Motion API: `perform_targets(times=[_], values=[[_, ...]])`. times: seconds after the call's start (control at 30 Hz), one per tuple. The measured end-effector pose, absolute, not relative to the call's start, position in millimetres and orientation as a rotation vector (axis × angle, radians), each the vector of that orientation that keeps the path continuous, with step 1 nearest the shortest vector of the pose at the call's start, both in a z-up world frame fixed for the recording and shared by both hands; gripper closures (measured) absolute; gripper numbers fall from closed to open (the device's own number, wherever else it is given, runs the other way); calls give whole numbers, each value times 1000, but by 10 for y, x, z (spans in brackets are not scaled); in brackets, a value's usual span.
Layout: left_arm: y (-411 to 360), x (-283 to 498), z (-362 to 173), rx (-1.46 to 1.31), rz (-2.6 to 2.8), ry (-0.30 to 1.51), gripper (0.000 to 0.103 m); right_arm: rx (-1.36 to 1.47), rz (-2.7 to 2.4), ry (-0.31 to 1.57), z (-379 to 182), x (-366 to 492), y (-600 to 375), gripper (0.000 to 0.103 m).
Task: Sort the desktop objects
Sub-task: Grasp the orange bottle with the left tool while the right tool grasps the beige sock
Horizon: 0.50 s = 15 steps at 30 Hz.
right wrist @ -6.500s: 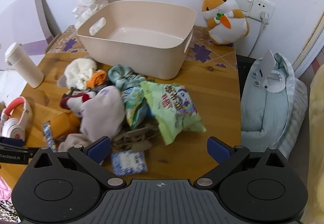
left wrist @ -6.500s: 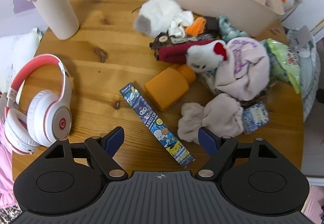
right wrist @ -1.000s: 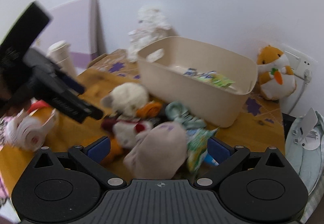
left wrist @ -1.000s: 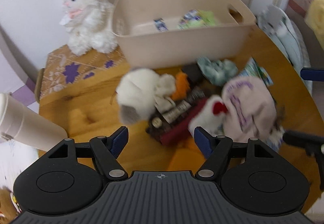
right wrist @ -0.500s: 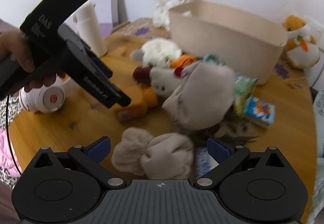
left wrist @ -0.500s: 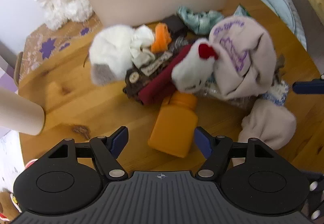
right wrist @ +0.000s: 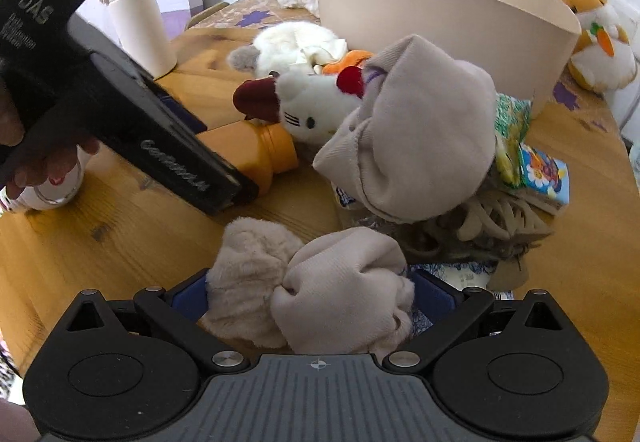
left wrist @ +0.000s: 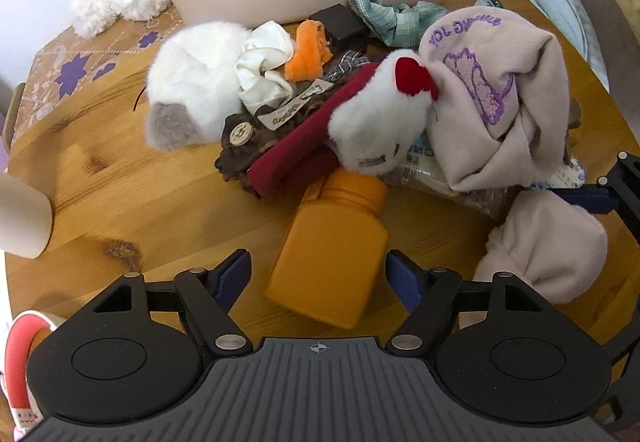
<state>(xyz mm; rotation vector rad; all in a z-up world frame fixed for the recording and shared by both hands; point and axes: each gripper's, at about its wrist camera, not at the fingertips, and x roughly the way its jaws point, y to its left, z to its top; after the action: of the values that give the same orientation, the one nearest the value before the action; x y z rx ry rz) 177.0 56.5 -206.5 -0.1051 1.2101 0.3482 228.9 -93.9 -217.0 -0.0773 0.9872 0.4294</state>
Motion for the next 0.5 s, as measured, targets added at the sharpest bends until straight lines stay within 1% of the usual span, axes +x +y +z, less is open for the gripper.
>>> perform_targets(times=[0.07,0.1,0.13,0.17,0.23,0.37,0.43,0.5], values=[[559,1793,-2093,-106,346,1210,28,-101,425,984,-2181,2291,-902,0],[559,1805,-2110,-107,346,1215,31,-109,423,984,-2182,2291,-892,0],[559,1814,-2130,-109,347,1223,37,-115,423,983,-2176,2293,-890,4],[566,1820,-2145,-114,344,1232,38,-122,427,982,-2171,2291,-885,6],[561,1815,-2156,-113,342,1234,40,-139,436,979,-2161,2283,-876,19],[551,1792,-2157,-111,331,1232,43,-127,436,991,-2165,2282,-917,27],[546,1780,-2152,-121,342,1235,45,-120,438,989,-2154,2270,-939,34],[537,1764,-2146,-126,340,1238,46,-115,443,985,-2141,2261,-964,38]])
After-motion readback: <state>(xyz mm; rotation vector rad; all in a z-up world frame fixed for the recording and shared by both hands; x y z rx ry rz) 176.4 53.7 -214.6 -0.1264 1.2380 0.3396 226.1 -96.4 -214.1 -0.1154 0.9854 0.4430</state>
